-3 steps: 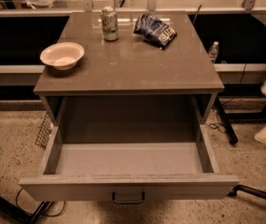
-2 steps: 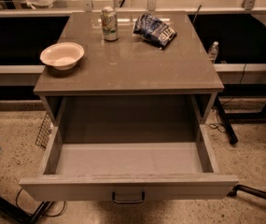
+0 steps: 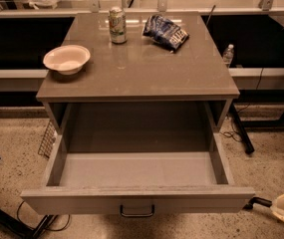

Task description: Close top drawer

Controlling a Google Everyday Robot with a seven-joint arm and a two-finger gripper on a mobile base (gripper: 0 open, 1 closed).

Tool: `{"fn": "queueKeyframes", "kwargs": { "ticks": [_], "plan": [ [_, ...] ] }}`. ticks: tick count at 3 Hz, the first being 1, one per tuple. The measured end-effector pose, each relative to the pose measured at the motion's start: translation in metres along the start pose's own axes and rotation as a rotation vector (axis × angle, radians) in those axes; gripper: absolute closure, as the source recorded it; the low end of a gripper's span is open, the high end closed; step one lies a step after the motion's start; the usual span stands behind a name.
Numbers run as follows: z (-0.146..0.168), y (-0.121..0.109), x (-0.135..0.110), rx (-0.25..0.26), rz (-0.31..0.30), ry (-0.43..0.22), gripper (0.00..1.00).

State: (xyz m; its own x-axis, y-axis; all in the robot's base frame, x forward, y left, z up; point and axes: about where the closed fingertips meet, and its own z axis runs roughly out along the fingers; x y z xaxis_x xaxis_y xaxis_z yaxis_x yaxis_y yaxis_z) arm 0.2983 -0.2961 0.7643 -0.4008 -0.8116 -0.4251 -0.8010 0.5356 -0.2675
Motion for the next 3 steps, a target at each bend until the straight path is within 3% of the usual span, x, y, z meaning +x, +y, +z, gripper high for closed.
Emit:
{"fn": "queueKeyframes", "kwargs": {
  "ticks": [1,2,3],
  "plan": [
    [0.0,0.0,0.0,0.0,0.0,0.0,1.0],
    [0.015,0.007,-0.004,-0.037,0.0,0.01,1.0],
    [0.059,0.032,0.002,-0.106,0.027,-0.031,1.0]
  ]
}}
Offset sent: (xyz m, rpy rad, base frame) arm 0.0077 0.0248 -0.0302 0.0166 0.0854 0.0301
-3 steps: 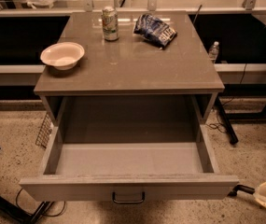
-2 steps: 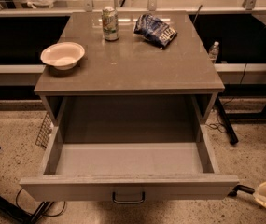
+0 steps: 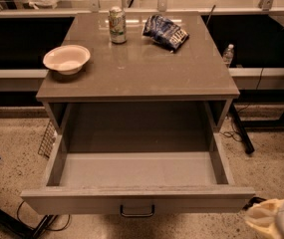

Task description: Close top drawer

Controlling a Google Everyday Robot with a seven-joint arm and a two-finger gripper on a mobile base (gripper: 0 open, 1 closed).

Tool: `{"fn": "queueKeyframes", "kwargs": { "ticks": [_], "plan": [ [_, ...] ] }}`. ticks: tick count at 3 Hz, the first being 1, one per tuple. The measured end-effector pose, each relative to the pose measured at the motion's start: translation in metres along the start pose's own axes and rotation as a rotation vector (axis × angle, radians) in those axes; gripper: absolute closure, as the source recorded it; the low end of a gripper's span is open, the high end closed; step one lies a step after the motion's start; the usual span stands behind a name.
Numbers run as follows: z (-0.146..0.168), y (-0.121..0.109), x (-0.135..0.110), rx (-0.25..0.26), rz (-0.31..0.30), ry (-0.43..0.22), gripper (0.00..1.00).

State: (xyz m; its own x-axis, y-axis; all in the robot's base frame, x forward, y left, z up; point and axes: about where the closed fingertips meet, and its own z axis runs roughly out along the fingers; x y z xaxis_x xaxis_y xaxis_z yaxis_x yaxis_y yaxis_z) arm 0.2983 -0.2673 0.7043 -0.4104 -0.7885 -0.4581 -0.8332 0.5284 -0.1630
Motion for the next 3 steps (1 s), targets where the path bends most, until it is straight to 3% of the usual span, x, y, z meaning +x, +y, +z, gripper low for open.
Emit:
{"fn": "queueKeyframes", "kwargs": {
  "ticks": [1,2,3],
  "plan": [
    [0.053,0.018,0.004,-0.061,0.014,-0.121,1.0],
    [0.092,0.026,-0.017,-0.117,-0.06,-0.233,1.0],
    [0.11,0.028,-0.034,-0.142,-0.111,-0.284,1.0]
  ]
}}
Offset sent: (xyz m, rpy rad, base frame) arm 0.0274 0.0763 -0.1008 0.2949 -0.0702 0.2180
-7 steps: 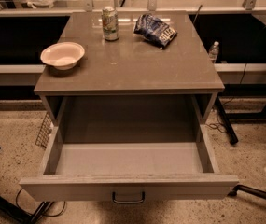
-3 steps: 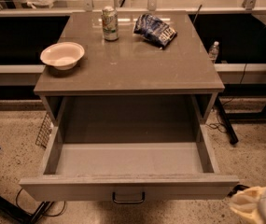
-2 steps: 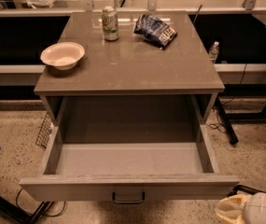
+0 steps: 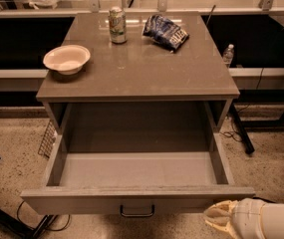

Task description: Close top drawer

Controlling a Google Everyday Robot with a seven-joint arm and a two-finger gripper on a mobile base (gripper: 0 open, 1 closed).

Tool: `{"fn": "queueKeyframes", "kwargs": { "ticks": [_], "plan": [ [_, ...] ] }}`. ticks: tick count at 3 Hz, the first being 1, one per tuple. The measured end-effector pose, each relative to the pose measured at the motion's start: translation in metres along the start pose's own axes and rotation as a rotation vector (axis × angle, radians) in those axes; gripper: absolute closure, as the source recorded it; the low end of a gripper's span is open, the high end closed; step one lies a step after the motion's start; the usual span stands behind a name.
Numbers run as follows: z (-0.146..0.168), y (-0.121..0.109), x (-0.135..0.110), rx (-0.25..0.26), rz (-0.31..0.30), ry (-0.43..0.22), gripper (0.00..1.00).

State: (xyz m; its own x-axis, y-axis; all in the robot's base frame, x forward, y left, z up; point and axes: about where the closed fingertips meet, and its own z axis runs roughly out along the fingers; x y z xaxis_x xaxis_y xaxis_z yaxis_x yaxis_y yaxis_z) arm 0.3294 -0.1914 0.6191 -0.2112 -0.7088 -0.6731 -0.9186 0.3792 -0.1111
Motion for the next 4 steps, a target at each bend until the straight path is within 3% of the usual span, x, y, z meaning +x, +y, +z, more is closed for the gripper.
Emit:
{"fn": "queueKeyframes", "kwargs": {
  "ticks": [2,4],
  "plan": [
    [0.042,-0.027,-0.028,-0.018,-0.083,-0.053,1.0],
    [0.087,-0.076,-0.046,-0.033,-0.111,-0.071,1.0]
  ]
}}
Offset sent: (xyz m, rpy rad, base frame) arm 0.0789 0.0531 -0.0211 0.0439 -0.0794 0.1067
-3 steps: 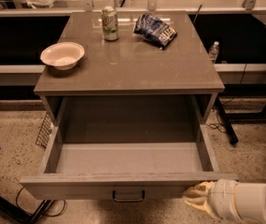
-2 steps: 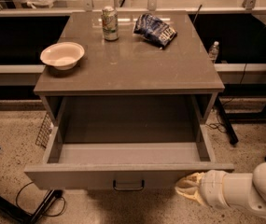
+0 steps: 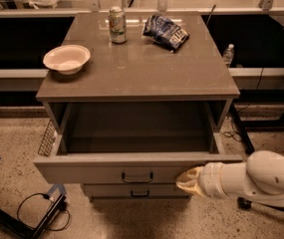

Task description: Close top drawer

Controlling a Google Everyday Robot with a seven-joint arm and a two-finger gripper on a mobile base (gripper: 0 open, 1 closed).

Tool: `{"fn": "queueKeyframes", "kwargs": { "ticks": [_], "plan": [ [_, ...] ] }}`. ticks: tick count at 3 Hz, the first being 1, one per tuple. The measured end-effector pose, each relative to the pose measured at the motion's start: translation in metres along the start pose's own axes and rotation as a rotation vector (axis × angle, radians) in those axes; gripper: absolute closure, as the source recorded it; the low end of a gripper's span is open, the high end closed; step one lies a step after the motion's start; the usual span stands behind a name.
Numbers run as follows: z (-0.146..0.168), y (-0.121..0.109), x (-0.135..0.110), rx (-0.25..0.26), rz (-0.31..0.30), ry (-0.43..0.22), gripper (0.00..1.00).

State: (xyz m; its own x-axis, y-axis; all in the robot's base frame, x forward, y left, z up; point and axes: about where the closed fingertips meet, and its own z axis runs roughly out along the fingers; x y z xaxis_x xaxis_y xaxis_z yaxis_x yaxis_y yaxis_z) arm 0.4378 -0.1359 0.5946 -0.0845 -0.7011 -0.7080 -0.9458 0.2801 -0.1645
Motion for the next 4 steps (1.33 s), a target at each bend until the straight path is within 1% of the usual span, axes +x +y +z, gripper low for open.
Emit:
{"fn": "queueKeyframes", "kwargs": {
  "ticks": [2,3,4],
  "plan": [
    [0.025,-0.055,-0.011,0.0,0.003,-0.006,1.0],
    [0.03,-0.088,-0.022,0.015,-0.008,-0.005,1.0],
    [0.043,-0.131,-0.046,0.025,-0.038,-0.007,1.0]
  ]
}}
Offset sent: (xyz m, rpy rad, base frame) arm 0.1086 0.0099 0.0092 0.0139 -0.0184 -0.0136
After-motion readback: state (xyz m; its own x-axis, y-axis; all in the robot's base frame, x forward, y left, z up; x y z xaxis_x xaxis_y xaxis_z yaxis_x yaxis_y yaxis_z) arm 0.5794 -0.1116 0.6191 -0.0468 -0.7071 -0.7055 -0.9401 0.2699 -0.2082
